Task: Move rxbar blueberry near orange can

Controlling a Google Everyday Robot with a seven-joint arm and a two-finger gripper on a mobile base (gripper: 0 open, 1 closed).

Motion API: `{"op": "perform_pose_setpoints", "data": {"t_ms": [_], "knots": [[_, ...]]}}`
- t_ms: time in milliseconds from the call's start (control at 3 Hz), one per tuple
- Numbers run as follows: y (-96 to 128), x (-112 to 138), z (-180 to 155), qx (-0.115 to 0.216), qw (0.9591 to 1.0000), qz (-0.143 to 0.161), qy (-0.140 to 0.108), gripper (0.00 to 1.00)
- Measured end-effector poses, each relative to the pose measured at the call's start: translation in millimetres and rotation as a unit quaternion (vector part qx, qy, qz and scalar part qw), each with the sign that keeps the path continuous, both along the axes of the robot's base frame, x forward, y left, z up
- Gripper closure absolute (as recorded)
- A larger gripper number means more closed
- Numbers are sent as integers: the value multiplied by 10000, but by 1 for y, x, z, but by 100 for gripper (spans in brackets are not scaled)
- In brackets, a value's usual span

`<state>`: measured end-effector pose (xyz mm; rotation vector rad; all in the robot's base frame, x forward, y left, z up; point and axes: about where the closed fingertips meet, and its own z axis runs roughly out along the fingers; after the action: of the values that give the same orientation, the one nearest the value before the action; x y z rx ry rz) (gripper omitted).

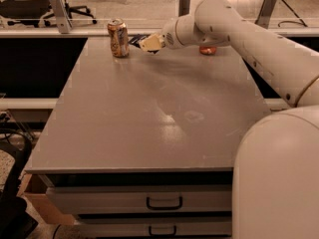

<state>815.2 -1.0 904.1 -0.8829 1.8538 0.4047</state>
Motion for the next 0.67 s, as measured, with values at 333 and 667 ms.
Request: {"op": "perform_pose_setpoints", "data": {"t_ms": [333,667], "knots": [[3,0,-2,0,10000,18,13,36],[5,0,-4,0,10000,36,26,12]]}}
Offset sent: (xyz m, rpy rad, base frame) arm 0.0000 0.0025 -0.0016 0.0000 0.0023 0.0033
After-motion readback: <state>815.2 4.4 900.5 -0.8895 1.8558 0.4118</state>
